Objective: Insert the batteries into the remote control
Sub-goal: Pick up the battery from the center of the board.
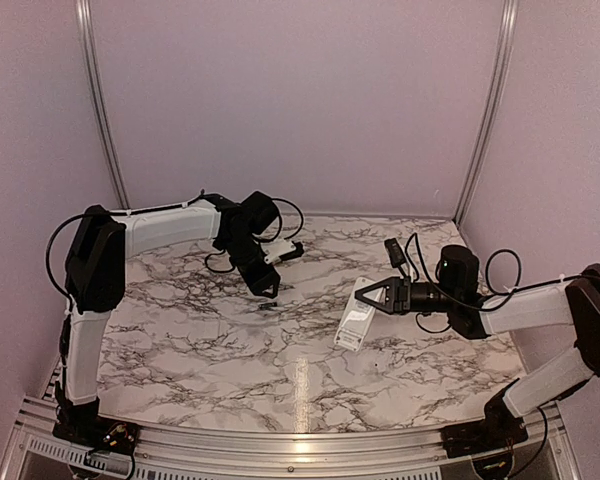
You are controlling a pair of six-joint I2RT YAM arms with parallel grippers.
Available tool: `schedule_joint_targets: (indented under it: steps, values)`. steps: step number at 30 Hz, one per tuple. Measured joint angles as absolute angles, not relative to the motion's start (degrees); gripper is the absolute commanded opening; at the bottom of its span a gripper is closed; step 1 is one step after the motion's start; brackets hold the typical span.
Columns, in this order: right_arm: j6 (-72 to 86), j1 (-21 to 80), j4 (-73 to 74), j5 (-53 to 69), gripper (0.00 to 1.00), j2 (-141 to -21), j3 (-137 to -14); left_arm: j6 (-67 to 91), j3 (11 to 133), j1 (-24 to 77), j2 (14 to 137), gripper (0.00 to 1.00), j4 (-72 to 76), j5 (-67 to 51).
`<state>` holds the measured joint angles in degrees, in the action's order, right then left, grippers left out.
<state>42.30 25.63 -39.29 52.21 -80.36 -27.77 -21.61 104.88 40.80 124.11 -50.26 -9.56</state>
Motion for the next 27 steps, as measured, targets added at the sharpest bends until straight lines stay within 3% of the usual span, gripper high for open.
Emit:
schedule_joint_targets:
  steps: [5, 19, 27]
  values:
    - [42.46, 25.47, -39.75, 52.23, 0.0, -80.36, -27.75, -23.2, 108.47, 40.53, 127.83, 0.36, -51.2, -10.07]
    - [42.74, 25.45, -39.77, 52.27, 0.0, -80.14, -27.75, -25.26, 112.42, 39.55, 134.39, 0.28, -53.06, -10.52]
    - [43.0, 25.45, -38.2, 52.47, 0.0, -80.14, -27.88, -26.35, 111.26, 39.35, 135.35, 0.11, -52.99, -10.83]
